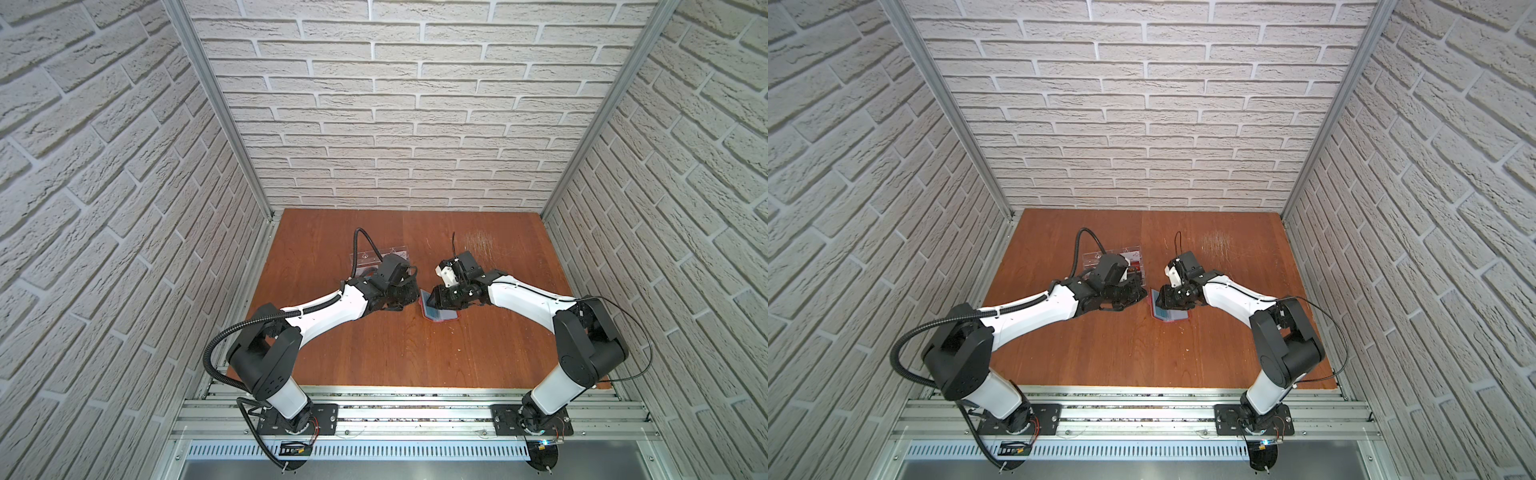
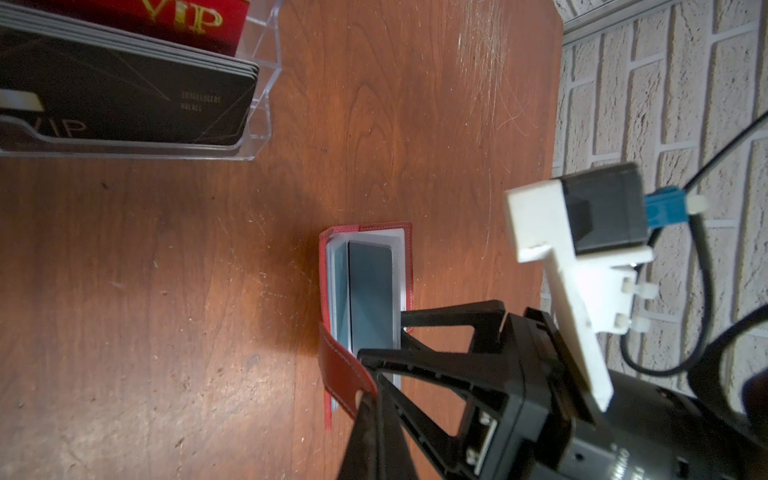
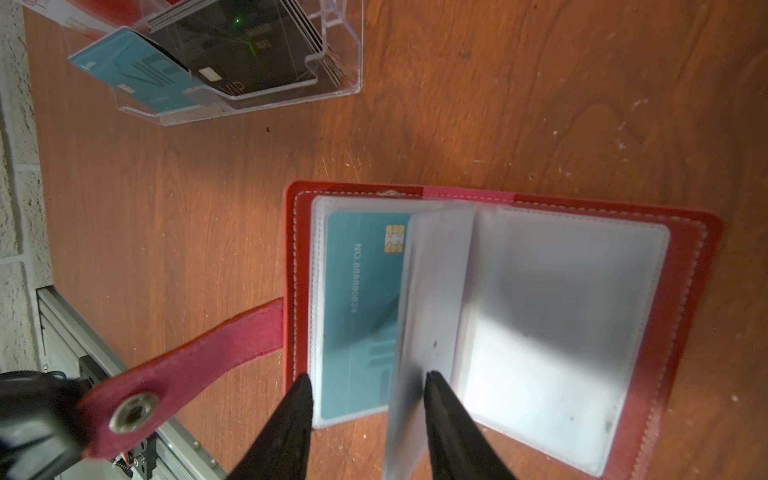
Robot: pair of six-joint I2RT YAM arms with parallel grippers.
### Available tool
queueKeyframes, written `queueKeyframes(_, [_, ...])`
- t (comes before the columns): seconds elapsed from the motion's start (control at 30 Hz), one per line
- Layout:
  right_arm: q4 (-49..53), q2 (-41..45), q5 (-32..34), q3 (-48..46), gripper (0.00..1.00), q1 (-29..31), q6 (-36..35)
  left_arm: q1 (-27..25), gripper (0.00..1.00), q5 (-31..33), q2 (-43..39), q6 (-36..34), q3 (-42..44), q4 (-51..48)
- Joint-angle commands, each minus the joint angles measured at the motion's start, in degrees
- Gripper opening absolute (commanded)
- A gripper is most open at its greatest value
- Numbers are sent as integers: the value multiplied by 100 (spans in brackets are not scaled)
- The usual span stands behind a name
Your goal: Take the credit cards out of the card holder
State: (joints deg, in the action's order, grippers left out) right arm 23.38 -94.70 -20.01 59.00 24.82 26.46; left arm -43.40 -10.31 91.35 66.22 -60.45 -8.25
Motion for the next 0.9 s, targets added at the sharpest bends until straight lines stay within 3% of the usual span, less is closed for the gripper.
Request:
queueKeyframes(0.0, [-186,202,-155,-11,44,24,59,46,0,86,-26,5,59,217])
queueKeyframes(0.47, [3,2,217,74,38,18,-5,53,0,102,-94,-21,90,192])
queueKeyframes(0.87, [737,275,1433,-16,32,-183,-263,56,0,195,-65,-159,162,5])
